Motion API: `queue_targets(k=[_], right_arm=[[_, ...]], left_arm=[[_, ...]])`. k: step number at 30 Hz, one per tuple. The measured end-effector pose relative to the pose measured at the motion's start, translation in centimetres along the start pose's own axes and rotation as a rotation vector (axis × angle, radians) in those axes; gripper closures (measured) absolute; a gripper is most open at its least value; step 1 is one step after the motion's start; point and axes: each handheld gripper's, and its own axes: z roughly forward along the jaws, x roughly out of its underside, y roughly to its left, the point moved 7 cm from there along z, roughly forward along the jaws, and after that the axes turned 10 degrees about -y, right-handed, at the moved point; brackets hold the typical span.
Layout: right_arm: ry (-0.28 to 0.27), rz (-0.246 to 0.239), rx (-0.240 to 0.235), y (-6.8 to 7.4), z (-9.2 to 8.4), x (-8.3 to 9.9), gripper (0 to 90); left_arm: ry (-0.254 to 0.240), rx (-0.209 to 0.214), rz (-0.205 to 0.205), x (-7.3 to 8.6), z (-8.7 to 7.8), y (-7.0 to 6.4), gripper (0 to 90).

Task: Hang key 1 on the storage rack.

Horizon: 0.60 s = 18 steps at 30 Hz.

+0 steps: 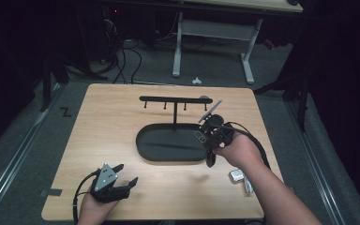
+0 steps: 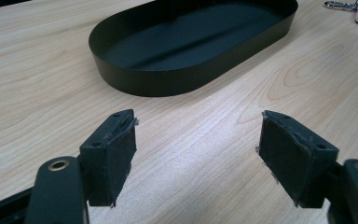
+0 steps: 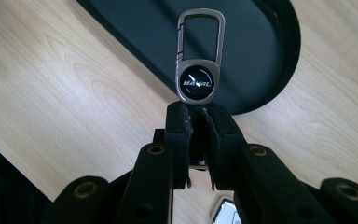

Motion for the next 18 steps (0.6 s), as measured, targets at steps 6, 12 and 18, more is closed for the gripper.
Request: queue_targets(k=[6, 12, 18], right_arm=[[-0.015, 0.021, 0.009, -0.2, -0.4, -1.2, 80.8], [-0.035, 0.011, 0.018, -0.4, -0.8, -2.3, 80.8], [-0.057, 0.016, 0.023, -0.5, -1.4, -3.9, 80.9]], left_arm=[[-0.005, 0.000, 0.000, 0.0, 0.0, 0.0, 27.7], [-0.004, 0.003, -0.005, -0.1, -0.1, 0.1, 27.7], [-0.004, 0.006, -0.004, -0.1, -0.1, 0.0, 27.7]])
